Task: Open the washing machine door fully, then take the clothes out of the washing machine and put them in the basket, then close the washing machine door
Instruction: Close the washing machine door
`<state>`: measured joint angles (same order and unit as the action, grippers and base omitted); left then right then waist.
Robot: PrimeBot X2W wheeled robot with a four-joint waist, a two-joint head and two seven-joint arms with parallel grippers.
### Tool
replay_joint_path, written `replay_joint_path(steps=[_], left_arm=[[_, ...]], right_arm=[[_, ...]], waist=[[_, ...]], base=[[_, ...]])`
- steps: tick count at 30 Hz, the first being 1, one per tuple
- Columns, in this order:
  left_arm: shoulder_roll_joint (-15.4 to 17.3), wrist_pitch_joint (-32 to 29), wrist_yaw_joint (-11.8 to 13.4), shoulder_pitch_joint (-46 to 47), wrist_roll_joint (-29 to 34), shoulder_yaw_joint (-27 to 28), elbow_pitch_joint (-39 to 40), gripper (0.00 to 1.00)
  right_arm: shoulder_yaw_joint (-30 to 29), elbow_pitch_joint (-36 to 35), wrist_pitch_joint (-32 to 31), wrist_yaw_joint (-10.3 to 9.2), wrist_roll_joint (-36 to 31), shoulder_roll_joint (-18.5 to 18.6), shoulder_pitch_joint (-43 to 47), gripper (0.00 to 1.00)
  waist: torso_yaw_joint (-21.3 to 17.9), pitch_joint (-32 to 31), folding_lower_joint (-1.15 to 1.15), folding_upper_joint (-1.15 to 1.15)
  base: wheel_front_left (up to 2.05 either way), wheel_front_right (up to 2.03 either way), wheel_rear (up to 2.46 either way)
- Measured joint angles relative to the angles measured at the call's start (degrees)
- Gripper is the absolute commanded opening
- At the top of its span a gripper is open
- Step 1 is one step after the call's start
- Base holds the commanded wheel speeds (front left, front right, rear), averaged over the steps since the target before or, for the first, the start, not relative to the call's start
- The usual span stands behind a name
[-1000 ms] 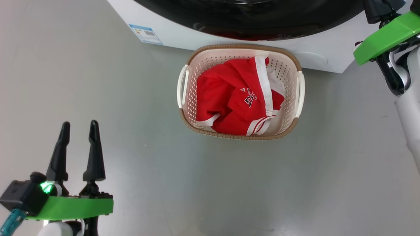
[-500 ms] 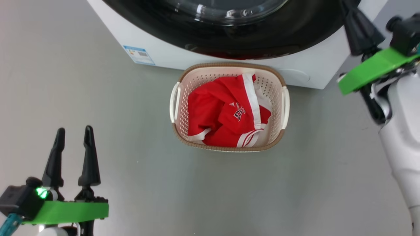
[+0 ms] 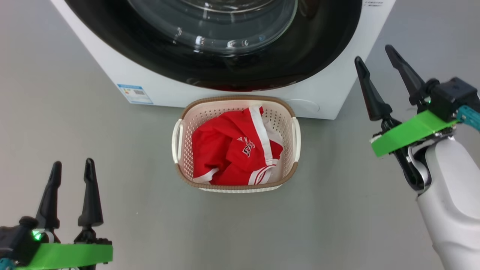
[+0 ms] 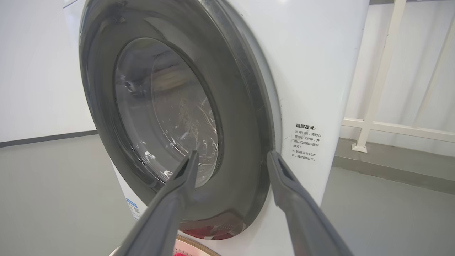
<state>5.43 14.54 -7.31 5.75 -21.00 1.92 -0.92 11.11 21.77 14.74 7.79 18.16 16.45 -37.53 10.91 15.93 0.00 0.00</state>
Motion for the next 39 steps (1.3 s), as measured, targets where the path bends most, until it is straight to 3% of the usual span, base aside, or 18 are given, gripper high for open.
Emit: replay_joint_path(steps=[14,39], left_arm=[[0.0,0.0,0.0,-3.3,0.1,-0.4,0.0,1.0],[1.4,0.0,0.0,-6.7,-1.4,-1.9,0.0,1.0]], right_arm=[[-4.4,-6.0,0.0,-0.15,0.0,-3.2,11.9,1.0],[-4.5,-8.2,0.0,-0.15,0.6,-5.7,23.2,1.0]], waist=[[-3.8,-4.9,0.0,0.0],[-8.9,-10.7,0.0,0.0]], base=[[0.0,0.0,0.0],[0.0,0.0,0.0]])
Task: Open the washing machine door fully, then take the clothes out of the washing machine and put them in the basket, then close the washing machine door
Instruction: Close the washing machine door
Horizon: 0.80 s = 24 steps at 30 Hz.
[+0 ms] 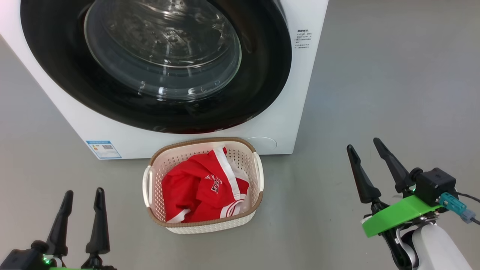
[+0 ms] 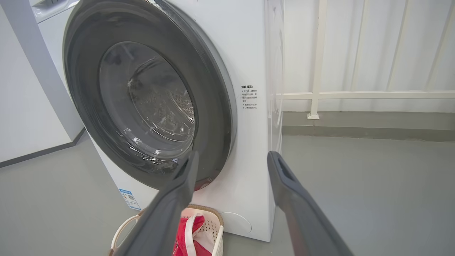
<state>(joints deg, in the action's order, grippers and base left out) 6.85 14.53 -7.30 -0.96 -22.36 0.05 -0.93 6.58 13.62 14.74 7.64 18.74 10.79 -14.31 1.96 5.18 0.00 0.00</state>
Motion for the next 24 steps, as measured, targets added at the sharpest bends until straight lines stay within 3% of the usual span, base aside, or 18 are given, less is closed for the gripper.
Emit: replay_joint_path(steps=[24], left_arm=[[0.3,-0.1,0.5,-1.3,-0.6,-0.8,0.5,1.0]], right_arm=[[0.0,0.3,0.0,0.0,0.0,-0.4,1.4,1.0]], waist=[[0.1,-0.3,0.0,0.0]], base=[[0.0,0.0,0.0]])
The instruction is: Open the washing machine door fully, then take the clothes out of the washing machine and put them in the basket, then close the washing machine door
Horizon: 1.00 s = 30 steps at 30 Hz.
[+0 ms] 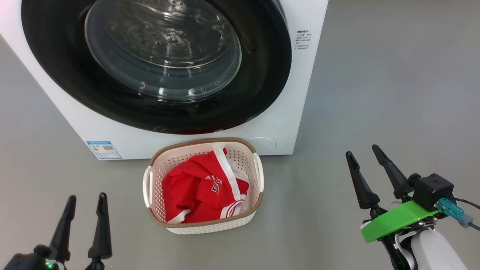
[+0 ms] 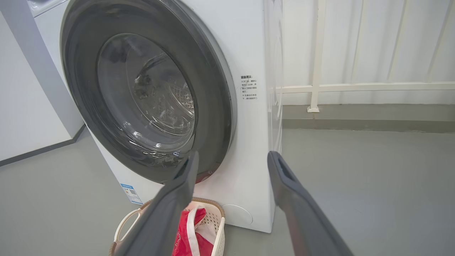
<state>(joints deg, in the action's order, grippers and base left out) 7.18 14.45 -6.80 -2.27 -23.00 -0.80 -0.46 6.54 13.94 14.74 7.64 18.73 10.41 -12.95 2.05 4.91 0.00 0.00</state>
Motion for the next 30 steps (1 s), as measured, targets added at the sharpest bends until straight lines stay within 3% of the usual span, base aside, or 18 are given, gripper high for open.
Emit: replay_joint_path(steps=[12,13,21,30], left_arm=[[0.3,0.0,0.1,0.0,-0.7,-0.4,0.0,1.0],[0.3,-0.3,0.1,0.0,-1.1,-0.5,0.0,0.0],[-1.8,-0.8,0.0,-0.2,-2.4,-1.4,-3.4,0.0],[-1.8,-2.1,0.0,-0.2,-7.6,-1.3,-4.2,0.0]], right_arm=[[0.0,0.2,0.0,0.0,0.0,0.0,0.0,1.0],[0.0,0.2,0.0,0.0,0.0,0.0,0.0,0.0],[0.2,3.6,-0.6,0.0,0.5,-1.1,2.5,0.0],[-0.3,3.5,-1.9,0.0,6.8,-1.3,2.5,0.0]], waist=[[-0.1,0.2,0.0,0.0],[-0.1,0.3,0.0,0.0],[-0.1,0.2,0.0,0.0],[-0.3,-0.2,0.01,0.0]], base=[[0.0,0.0,0.0],[0.0,0.0,0.0],[0.0,0.0,0.0],[0.0,0.0,0.0]])
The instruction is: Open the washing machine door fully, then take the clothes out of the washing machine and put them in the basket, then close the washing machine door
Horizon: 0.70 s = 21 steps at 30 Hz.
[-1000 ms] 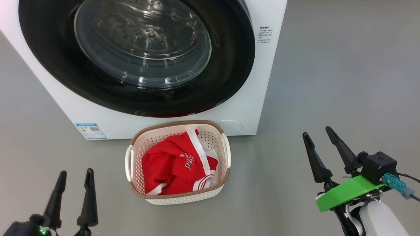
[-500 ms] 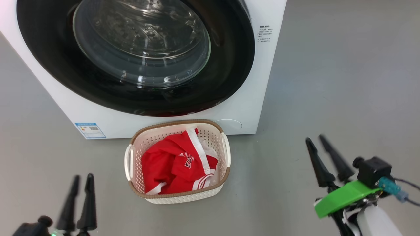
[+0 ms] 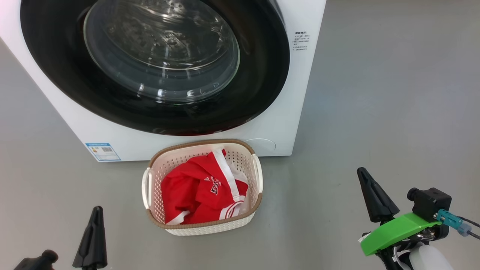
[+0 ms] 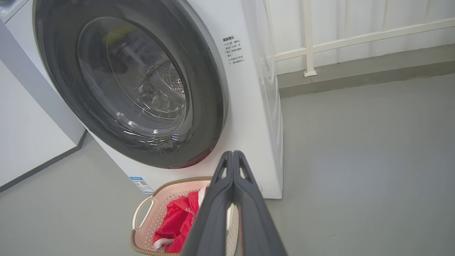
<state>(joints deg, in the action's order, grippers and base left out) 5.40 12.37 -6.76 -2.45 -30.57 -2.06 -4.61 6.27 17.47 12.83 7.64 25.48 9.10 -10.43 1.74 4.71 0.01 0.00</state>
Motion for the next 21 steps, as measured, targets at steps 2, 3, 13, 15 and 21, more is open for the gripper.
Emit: replay_joint_path(steps=[2,3,13,15,21], left_arm=[[0.0,-0.2,0.0,0.0,-1.2,0.1,-0.3,0.0],[0.0,-0.3,0.0,0.0,-1.6,0.1,-0.4,0.0],[0.0,-2.0,0.0,0.3,-7.2,0.4,-1.2,0.0],[0.0,-2.2,0.0,0.3,-8.4,0.5,-1.4,0.0],[-0.1,-3.3,0.0,0.4,-12.2,0.7,-2.1,0.0]], right_arm=[[-0.2,0.0,-0.2,0.0,0.6,-0.1,0.0,0.0],[-0.3,0.0,-0.5,0.0,1.1,-0.1,0.0,0.0],[-1.5,-0.1,-1.9,0.0,7.4,-0.4,0.1,0.0],[-1.7,-0.1,-2.3,0.0,8.2,-0.5,0.1,0.0],[-2.5,-0.2,-3.5,0.0,13.0,-0.9,0.2,0.0]], waist=[[0.0,-0.1,0.0,0.0],[0.0,-0.1,0.0,0.0],[-0.2,-0.5,0.0,0.0],[-0.2,-0.6,0.0,0.0],[-0.3,-0.9,0.0,0.0]], base=[[0.0,0.0,0.0],[0.0,0.0,0.0],[0.0,0.0,0.0],[0.0,0.0,0.0],[0.0,0.0,0.0]])
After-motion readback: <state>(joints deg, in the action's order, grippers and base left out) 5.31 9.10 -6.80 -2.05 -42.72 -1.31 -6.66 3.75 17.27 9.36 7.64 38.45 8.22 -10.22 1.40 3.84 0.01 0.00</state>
